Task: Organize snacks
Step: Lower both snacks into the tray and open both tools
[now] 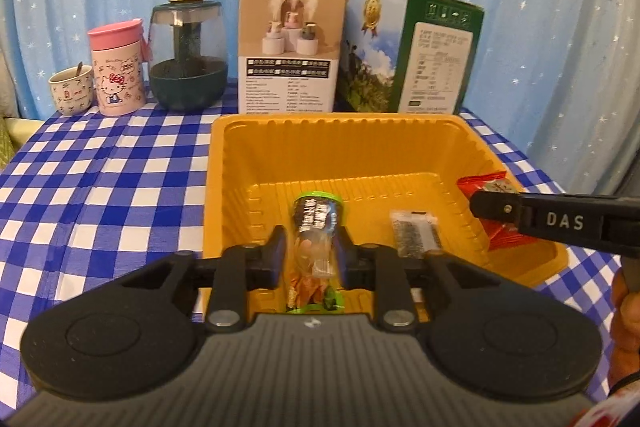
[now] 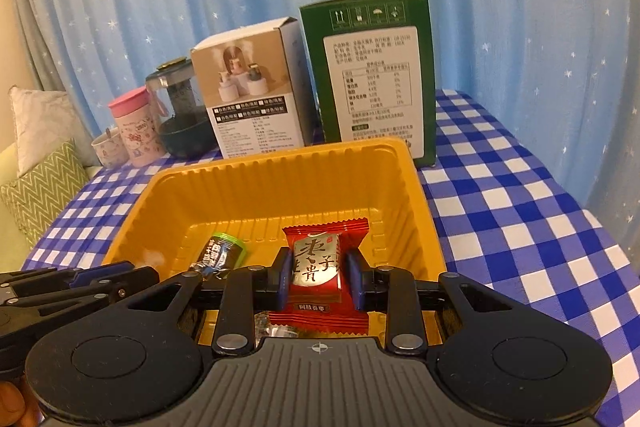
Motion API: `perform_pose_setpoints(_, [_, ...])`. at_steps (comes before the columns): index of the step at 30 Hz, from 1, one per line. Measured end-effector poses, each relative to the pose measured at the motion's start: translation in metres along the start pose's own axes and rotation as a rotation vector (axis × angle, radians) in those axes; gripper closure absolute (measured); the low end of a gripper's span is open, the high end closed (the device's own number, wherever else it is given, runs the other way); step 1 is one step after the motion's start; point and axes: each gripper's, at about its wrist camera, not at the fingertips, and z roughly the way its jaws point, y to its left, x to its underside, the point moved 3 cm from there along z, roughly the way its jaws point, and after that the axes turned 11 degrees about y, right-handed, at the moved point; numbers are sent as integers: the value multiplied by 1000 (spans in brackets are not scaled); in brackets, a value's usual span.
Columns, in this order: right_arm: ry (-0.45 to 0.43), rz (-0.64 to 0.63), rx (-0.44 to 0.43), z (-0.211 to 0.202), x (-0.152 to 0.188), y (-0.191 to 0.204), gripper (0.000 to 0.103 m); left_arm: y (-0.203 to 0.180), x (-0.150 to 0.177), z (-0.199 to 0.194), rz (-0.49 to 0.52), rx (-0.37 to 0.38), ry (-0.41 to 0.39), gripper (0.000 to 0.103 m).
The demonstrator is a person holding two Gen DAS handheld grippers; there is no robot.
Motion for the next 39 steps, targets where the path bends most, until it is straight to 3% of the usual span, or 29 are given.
perform_pose_setpoints(15, [-14,42,-7,1,-3,-11,73,5,1,-5,2,-11,-6,69])
perform_pose_setpoints(16, [-22,45,-23,0,-4,-11,73,5,1,-5,2,-11,-6,67])
perform_pose_setpoints(18, [-14,62,-38,0,-4,-12,65,5,2,-6,2,-17,-10,53])
perform_pose_setpoints(20, [-24,78,-49,-2,-4,-14,59,5,3,-7,6,-21,-11,52])
perform_pose_setpoints(29, [-39,69,-8,-17,0,-17,58,0,7,-20,2,-24,-28,50])
perform_pose_setpoints(39, [-46,69,2,-53,20,-11,57,-12,37,-53,-13,-19,-19,40])
